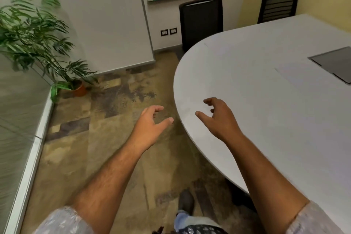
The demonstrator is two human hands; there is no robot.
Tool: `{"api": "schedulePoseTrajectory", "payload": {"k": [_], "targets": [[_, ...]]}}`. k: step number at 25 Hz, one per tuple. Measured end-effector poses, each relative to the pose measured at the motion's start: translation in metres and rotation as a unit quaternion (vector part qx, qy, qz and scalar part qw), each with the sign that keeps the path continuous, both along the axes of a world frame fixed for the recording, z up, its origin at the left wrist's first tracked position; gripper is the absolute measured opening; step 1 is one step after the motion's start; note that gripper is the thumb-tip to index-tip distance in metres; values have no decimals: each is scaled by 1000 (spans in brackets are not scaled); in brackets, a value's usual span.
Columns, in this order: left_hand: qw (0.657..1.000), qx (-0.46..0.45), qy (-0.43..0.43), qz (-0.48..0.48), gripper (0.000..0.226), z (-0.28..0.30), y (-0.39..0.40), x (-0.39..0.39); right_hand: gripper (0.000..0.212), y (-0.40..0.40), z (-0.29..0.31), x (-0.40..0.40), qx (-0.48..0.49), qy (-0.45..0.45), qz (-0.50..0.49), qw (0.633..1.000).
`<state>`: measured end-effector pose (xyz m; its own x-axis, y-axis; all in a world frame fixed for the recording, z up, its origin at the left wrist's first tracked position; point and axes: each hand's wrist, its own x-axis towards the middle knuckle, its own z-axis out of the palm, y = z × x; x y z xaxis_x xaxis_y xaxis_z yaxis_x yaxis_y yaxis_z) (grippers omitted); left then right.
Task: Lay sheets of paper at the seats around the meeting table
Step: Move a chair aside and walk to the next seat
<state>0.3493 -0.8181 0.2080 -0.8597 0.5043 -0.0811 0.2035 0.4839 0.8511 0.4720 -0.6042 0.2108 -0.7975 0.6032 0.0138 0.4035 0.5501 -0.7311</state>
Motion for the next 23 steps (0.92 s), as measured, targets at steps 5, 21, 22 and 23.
{"api": "schedulePoseTrajectory", "payload": {"k": [5, 21, 22, 23], "targets": [[997, 45, -5, 65, 83, 26, 27, -156, 64, 44, 16, -157, 9, 16, 6, 1000], [990, -71, -58, -111, 47, 7, 139, -663, 67, 124, -9, -547, -83, -65, -41, 994], [987, -62, -93, -113, 42, 7, 156, -685, 70, 134, -11, -561, -86, -67, -59, 992], [985, -57, -112, -116, 40, 4, 172, -704, 73, 142, -15, -573, -89, -69, -75, 991]]}}
